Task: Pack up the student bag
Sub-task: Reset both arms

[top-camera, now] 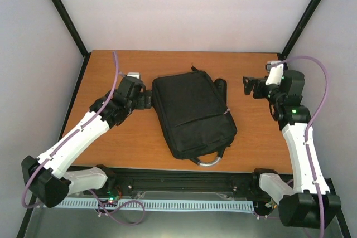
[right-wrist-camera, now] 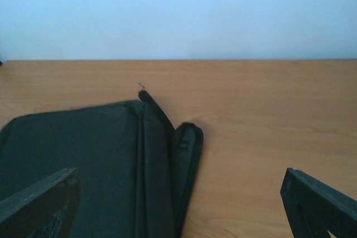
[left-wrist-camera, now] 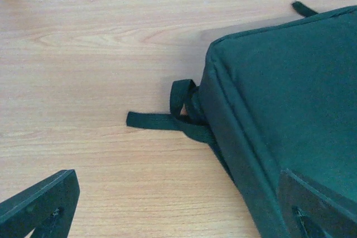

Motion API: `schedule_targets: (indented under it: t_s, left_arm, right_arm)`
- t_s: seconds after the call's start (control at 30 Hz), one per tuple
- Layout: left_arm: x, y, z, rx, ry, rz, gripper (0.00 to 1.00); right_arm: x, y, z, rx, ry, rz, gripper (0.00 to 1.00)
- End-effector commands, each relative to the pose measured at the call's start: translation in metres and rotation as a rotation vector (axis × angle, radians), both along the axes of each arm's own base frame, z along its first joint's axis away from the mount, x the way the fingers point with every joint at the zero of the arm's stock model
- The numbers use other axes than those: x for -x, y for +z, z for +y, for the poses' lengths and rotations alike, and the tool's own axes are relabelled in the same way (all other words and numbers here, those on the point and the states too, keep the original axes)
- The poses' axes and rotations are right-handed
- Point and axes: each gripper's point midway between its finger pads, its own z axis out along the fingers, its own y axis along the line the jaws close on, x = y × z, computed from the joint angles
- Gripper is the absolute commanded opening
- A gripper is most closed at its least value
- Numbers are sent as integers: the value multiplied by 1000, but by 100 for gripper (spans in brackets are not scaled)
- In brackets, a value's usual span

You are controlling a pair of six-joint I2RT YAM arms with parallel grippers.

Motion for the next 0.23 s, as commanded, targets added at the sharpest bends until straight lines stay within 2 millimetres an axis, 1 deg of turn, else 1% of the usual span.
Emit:
schedule_targets:
  t_s: [0.0, 0.03, 0.07, 0.1, 0.2]
  left_arm:
    - [-3, 2, 14, 24, 62, -83, 100]
    - [-3, 0, 14, 28, 62, -80, 100]
    - [-4, 0, 15, 26, 66, -77, 100]
    - [-4, 1, 16, 22, 68, -77, 100]
    - [-5, 1, 17, 25, 74, -78, 100]
  right_arm:
    - [12, 18, -18, 6, -113, -133, 100]
    - [17, 18, -19, 7, -124, -160, 100]
    - [20, 11, -18, 13, -120, -172, 100]
    - [22, 9, -17, 13, -112, -177, 100]
    - [23, -3, -18, 3, -122, -131, 100]
